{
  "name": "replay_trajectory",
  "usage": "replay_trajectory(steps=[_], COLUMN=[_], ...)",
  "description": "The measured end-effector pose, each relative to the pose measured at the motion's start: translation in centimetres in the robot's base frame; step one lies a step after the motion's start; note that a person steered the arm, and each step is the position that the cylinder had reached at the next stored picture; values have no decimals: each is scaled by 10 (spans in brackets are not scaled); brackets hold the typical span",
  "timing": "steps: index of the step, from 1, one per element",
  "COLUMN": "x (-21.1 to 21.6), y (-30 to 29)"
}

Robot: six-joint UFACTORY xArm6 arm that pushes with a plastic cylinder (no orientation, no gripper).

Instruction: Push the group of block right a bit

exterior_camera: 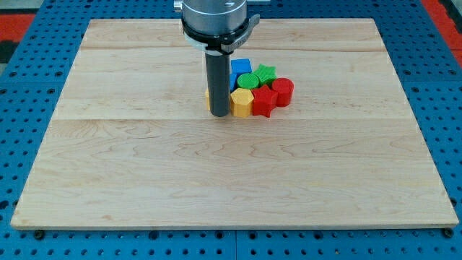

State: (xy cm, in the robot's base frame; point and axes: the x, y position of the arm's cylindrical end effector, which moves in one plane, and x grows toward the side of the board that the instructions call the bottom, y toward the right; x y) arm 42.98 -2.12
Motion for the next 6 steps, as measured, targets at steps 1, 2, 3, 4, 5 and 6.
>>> replay_trajectory(steps=[1, 2, 3, 4, 5, 6], x=[11, 26, 9, 3, 0, -15], y=[0, -7, -78, -76, -47, -39])
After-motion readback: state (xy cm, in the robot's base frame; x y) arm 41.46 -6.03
